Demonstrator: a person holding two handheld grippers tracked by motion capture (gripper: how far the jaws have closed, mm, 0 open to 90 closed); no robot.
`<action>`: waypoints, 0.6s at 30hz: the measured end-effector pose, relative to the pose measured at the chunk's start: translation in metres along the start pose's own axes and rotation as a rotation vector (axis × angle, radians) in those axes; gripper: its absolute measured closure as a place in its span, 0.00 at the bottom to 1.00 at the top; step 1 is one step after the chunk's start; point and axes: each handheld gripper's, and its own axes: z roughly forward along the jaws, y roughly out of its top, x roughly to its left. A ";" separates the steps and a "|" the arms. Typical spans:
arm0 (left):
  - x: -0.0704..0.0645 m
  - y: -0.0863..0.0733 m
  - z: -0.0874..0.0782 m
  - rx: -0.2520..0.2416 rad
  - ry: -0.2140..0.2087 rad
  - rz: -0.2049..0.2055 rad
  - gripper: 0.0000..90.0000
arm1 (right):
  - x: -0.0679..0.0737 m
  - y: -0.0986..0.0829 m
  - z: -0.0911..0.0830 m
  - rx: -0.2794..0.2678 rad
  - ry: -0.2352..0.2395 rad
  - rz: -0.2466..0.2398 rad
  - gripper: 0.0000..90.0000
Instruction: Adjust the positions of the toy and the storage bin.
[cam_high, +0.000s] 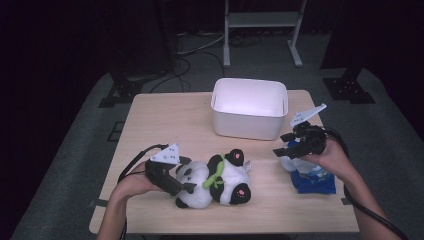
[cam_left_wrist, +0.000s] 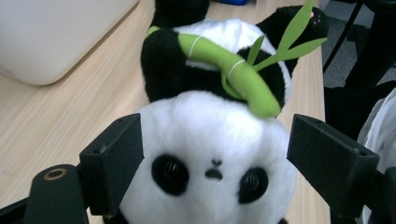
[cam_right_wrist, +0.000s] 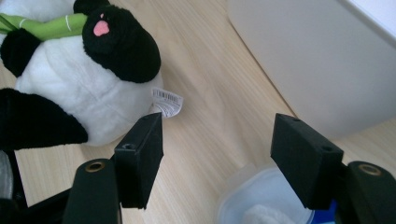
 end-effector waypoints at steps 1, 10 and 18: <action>0.000 -0.002 -0.001 -0.001 0.001 -0.010 0.19 | 0.000 0.002 0.001 -0.003 0.000 -0.008 0.36; 0.007 -0.012 -0.014 -0.007 0.048 -0.042 0.13 | 0.000 0.024 0.007 -0.008 0.022 -0.024 0.33; 0.012 -0.024 -0.027 -0.016 0.086 -0.074 0.11 | -0.001 0.046 0.015 -0.004 0.034 -0.041 0.31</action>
